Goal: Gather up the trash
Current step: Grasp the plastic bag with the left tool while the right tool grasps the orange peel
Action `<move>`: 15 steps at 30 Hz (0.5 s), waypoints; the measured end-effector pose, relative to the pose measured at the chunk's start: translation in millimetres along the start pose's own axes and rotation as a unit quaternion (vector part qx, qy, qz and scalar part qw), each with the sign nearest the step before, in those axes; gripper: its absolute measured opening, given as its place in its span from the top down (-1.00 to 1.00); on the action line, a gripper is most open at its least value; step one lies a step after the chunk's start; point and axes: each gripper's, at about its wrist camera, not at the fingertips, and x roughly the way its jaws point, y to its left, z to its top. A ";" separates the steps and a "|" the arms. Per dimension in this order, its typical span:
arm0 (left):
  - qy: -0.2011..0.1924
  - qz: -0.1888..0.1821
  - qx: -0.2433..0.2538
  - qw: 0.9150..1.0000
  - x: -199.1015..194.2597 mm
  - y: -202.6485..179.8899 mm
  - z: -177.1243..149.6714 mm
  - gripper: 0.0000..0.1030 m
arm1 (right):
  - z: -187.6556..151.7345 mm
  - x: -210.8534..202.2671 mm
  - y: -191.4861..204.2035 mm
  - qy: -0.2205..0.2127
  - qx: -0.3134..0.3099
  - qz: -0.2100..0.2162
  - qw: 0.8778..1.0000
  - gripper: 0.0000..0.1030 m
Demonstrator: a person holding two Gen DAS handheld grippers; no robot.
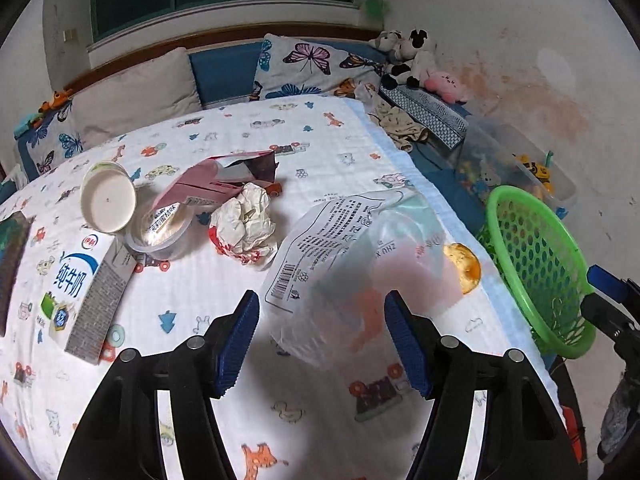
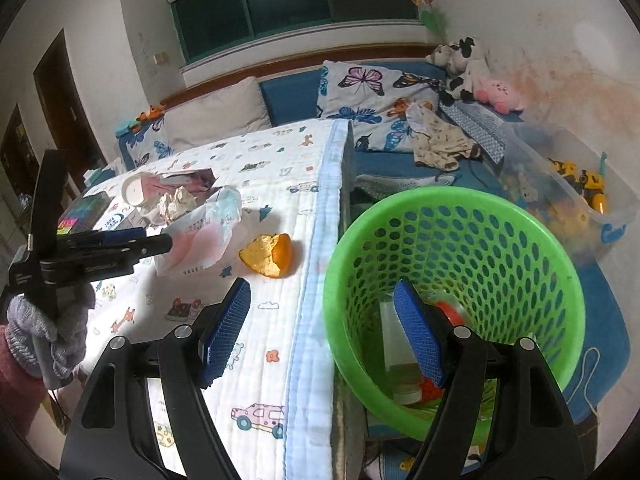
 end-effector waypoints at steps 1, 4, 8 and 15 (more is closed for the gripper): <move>0.002 0.001 0.005 1.000 4.2 -0.9 0.9 -0.23 | 0.6 2.6 1.4 0.002 -0.001 0.000 1.000 -0.45; 0.011 0.003 0.008 1.000 14.5 -2.5 1.8 -0.14 | 2.5 10.7 5.2 0.009 -0.005 0.003 1.000 -0.45; 0.027 -0.011 -0.010 1.000 24.9 2.9 0.5 0.26 | 3.4 19.3 11.7 0.014 -0.014 0.007 1.000 -0.45; 0.011 -0.016 -0.020 1.000 12.6 12.3 -6.0 0.52 | 6.0 37.1 20.4 0.026 -0.027 0.015 0.999 -0.44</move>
